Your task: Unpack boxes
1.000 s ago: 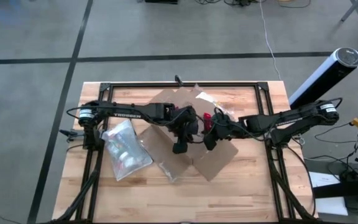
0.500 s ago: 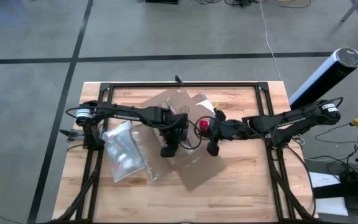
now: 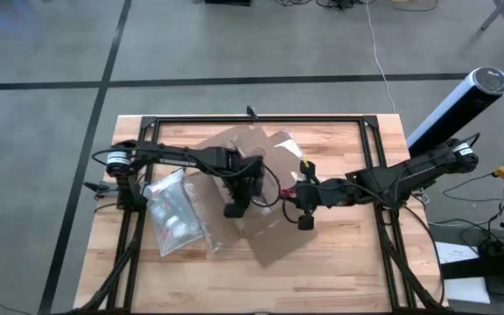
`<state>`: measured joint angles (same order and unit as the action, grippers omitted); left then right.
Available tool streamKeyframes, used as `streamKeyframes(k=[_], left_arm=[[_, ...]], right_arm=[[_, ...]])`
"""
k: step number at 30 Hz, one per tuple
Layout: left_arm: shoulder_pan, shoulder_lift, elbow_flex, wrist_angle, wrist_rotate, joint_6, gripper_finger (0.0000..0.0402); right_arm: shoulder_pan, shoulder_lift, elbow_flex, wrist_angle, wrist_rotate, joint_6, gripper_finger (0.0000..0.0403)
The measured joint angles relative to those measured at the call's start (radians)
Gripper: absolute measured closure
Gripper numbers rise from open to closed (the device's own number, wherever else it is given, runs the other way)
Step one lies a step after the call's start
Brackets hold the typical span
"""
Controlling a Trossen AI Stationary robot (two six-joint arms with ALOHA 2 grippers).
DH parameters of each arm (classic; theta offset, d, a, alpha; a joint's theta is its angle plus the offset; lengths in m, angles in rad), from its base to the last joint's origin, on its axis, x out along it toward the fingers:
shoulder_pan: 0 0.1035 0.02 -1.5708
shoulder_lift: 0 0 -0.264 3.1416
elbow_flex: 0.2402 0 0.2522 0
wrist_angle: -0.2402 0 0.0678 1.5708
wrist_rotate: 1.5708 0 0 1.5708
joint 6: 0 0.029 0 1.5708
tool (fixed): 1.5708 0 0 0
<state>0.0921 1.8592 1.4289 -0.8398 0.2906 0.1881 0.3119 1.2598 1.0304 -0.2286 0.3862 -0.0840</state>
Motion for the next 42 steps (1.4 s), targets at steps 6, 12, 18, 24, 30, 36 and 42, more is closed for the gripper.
streamKeyframes(k=[6,12,18,24,30,36,42], left_arm=[[0.008,-0.017,-0.001,-0.003,-0.023,0.029,0.0374],[0.018,-0.025,-0.002,-0.002,-0.034,0.040,0.0374],[0.021,-0.026,-0.002,-0.002,-0.033,0.053,0.0375],[0.022,-0.027,-0.002,0.003,-0.029,0.038,0.0375],[0.022,-0.028,-0.001,0.012,-0.028,0.018,0.0375],[0.022,-0.028,0.012,0.016,-0.034,0.013,0.0375],[0.022,-0.028,0.017,0.018,-0.054,0.016,0.0375]], right_arm=[[0.066,0.032,0.007,-0.003,0.006,-0.177,0.0387],[0.144,0.129,0.007,0.002,0.148,-0.240,0.0387],[0.183,0.256,0.018,0.029,0.176,-0.450,0.0387],[0.188,0.331,0.014,0.140,0.143,-0.664,0.0387],[0.185,0.363,-0.018,0.318,0.096,-0.760,0.0387],[0.185,0.359,-0.064,0.481,0.073,-0.795,0.0387],[0.167,0.359,-0.183,0.620,0.008,-0.770,0.0387]])
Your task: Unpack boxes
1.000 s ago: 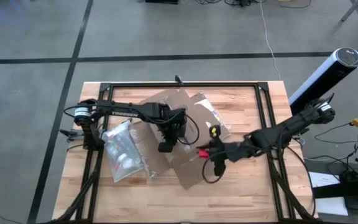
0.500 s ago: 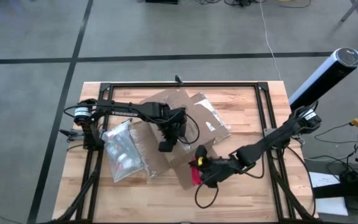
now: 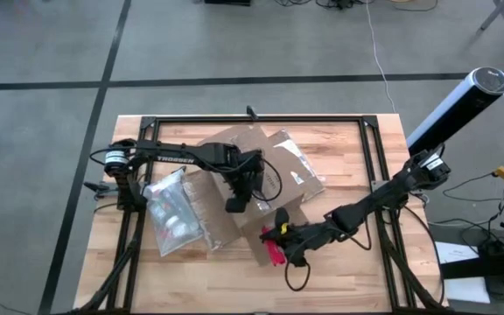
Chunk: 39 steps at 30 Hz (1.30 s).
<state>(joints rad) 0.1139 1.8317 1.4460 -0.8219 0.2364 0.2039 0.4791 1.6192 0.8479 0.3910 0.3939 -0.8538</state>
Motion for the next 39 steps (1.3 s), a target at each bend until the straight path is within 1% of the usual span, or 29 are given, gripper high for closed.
streamKeyframes(k=[3,5,9,18,25,30,39], left_arm=[[0.000,0.000,0.001,-0.004,-0.001,0.000,0.0375],[0.000,0.000,0.001,-0.013,-0.001,0.000,0.0375],[0.000,0.000,0.001,-0.017,-0.001,-0.002,0.0375],[0.000,0.000,0.001,-0.017,-0.002,-0.003,0.0375],[0.000,0.000,0.001,-0.018,-0.002,-0.003,0.0375],[-0.001,-0.001,0.001,-0.018,-0.002,-0.003,0.0375],[-0.001,-0.001,0.001,-0.019,-0.002,-0.003,0.0375]], right_arm=[[-0.011,-0.006,-0.066,0.090,0.014,-0.024,0.0387],[-0.015,-0.011,-0.084,0.137,0.018,-0.039,0.0387],[-0.012,-0.013,-0.089,0.146,0.010,-0.115,0.0387],[-0.017,-0.024,-0.089,0.223,-0.039,-0.185,0.0387],[-0.051,-0.022,-0.092,0.224,-0.092,-0.189,0.0387],[-0.093,-0.022,-0.118,0.228,-0.145,-0.174,0.0387],[-0.117,-0.022,-0.138,0.284,-0.168,-0.179,0.0387]])
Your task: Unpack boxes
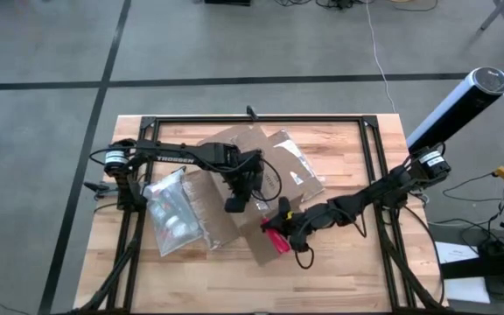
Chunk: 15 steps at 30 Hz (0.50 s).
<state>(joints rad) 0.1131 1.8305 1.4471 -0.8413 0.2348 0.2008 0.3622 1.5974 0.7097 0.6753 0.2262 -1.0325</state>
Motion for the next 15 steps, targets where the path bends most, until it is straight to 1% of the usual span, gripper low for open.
streamKeyframes(k=[9,15], left_arm=[[0.000,0.000,0.000,0.000,0.000,0.000,0.0375],[0.000,0.000,0.000,0.000,0.000,0.003,0.0375]], right_arm=[[-0.012,0.000,-0.001,-0.004,-0.046,0.037,0.0387],[-0.049,0.001,-0.007,-0.014,-0.070,0.044,0.0387]])
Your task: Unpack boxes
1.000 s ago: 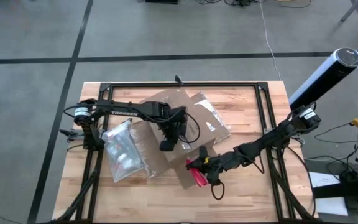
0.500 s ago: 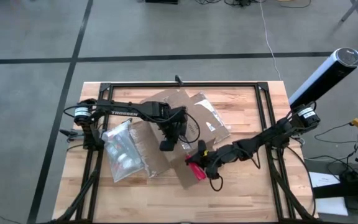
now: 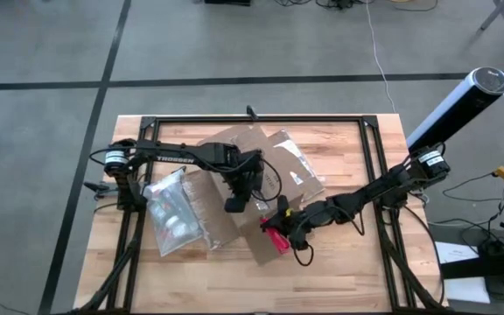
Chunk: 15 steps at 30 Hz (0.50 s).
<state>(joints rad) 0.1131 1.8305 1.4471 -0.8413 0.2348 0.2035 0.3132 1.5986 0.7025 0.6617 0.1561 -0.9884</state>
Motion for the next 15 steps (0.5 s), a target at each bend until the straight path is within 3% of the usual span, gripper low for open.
streamKeyframes(k=[4,15], left_arm=[[0.000,0.000,0.000,-0.001,-0.001,0.000,0.0375],[0.000,0.000,0.000,-0.006,-0.005,0.009,0.0375]], right_arm=[[-0.032,-0.002,-0.012,-0.006,-0.044,0.038,0.0387],[-0.049,-0.006,-0.063,0.006,-0.035,0.085,0.0387]])
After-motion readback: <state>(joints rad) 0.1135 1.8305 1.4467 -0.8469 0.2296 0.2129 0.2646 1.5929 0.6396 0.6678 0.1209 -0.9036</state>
